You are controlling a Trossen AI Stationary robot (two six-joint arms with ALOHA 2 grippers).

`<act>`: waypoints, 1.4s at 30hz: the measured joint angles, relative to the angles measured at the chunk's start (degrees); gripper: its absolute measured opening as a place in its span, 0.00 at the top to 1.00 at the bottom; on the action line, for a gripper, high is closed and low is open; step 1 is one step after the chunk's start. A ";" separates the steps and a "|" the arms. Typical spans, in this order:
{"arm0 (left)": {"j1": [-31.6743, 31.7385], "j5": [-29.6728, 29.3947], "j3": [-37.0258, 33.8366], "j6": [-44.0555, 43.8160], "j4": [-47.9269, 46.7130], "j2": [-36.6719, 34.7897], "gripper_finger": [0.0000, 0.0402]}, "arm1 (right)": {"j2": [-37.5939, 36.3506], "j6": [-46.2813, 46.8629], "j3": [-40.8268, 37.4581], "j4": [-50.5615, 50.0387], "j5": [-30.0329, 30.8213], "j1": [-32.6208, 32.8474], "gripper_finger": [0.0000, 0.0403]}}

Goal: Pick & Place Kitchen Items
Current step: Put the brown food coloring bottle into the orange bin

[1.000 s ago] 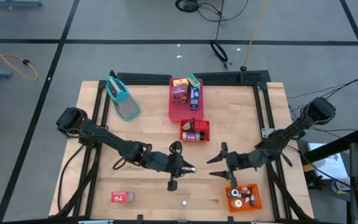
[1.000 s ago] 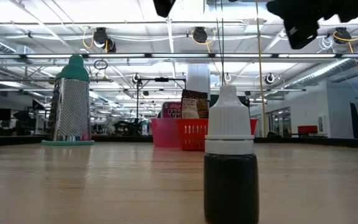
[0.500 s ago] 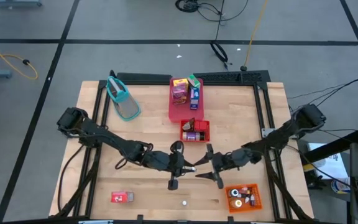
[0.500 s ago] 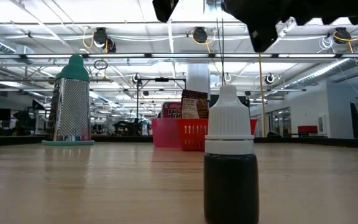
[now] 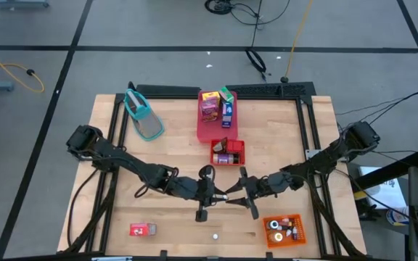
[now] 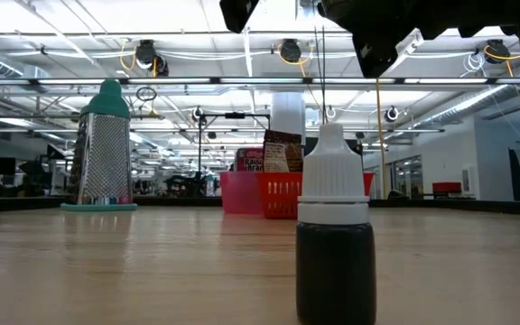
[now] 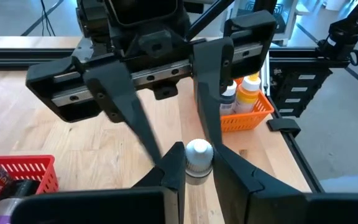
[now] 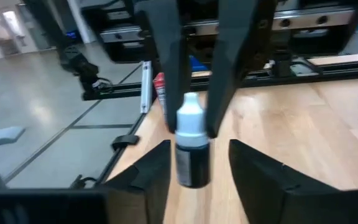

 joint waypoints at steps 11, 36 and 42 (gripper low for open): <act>0.00 0.04 0.00 0.02 0.11 0.00 0.86 | 0.00 -0.26 0.00 0.39 -2.25 0.00 0.82; -0.38 0.25 -0.13 -0.19 -2.92 -0.14 0.86 | 3.74 -0.24 3.13 -3.51 -3.62 -0.43 0.91; -0.39 0.48 -0.07 0.10 -2.41 -0.35 0.86 | 2.67 -1.89 3.15 -4.37 -3.44 0.09 0.94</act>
